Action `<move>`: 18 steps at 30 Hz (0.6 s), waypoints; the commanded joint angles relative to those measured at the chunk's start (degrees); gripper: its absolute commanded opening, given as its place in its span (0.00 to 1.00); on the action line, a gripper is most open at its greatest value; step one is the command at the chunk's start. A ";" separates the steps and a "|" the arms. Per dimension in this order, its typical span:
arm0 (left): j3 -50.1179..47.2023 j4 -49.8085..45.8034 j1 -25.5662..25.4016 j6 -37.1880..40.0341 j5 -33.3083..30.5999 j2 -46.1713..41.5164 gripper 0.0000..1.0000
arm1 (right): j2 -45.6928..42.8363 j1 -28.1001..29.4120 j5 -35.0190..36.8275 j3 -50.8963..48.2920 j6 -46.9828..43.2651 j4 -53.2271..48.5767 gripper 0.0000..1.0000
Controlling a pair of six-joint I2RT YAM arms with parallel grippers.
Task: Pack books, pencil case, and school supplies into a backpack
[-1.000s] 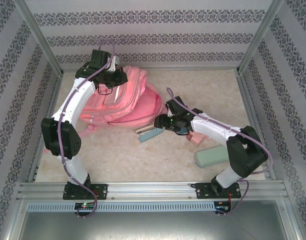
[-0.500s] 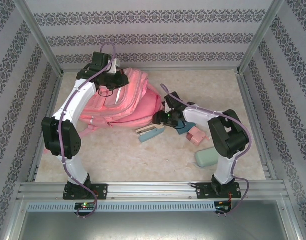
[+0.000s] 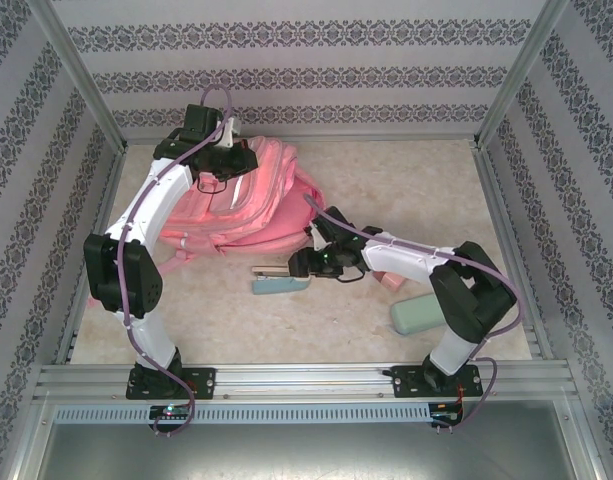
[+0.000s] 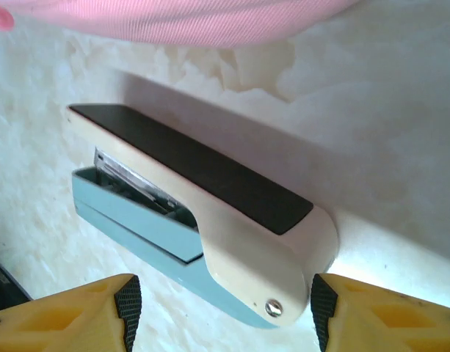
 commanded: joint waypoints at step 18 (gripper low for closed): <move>-1.55 0.52 1.18 0.49 -0.95 -3.50 0.00 | 12.24 6.32 3.70 14.93 -15.45 -10.49 0.63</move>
